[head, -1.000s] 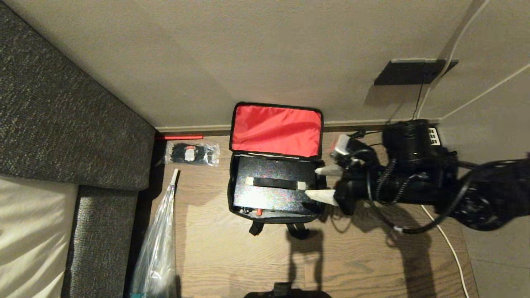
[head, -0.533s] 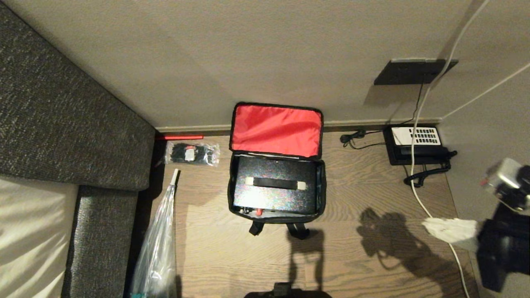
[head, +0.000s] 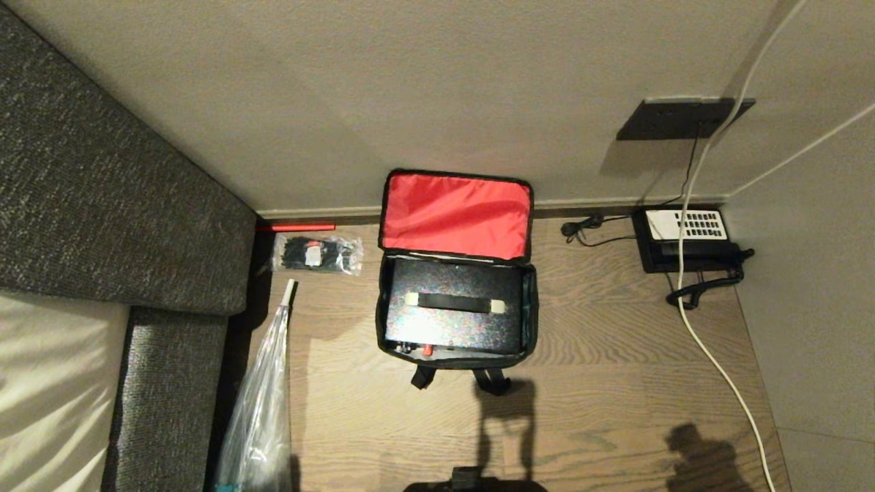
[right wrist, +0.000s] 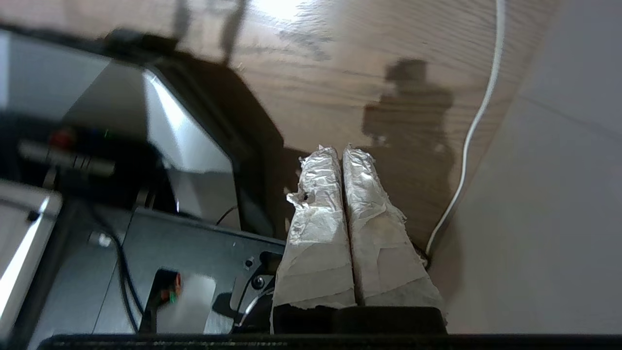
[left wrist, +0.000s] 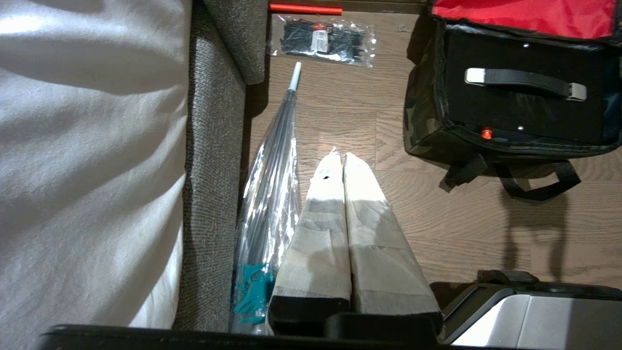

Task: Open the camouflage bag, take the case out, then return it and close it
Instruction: Close the top of the storage box

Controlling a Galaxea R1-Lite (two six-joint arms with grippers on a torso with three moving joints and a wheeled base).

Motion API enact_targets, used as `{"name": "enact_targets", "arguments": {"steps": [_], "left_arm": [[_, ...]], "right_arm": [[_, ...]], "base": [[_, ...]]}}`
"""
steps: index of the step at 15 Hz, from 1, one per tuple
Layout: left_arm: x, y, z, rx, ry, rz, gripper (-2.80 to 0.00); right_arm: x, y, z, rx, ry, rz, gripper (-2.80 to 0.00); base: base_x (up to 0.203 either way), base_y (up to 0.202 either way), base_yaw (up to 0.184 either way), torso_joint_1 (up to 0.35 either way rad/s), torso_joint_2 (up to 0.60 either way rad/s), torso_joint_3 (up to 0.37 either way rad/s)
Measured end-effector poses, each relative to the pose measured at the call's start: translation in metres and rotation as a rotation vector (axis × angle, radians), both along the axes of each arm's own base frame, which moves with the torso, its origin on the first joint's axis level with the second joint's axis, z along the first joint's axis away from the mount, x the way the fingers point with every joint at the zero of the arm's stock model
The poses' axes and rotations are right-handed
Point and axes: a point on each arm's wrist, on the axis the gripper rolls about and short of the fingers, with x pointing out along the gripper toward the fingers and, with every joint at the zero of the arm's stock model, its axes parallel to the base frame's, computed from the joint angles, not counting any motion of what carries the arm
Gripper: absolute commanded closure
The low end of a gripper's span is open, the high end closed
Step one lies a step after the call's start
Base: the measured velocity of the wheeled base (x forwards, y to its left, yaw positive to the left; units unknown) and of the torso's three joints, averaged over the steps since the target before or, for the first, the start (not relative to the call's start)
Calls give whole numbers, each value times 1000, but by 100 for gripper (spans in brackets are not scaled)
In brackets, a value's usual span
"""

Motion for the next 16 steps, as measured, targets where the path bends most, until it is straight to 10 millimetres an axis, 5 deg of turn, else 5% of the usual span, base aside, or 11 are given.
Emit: {"name": "enact_targets", "arguments": {"steps": [8,16], "left_arm": [[0,0,0,-1,0,0,0],[0,0,0,0,0,0,0]], "right_arm": [[13,6,-64,106,-256,-27,0],[6,6,-72,85,-400,-106,0]], "base": [[0,0,0,0,0,0],[0,0,0,0,0,0]]}}
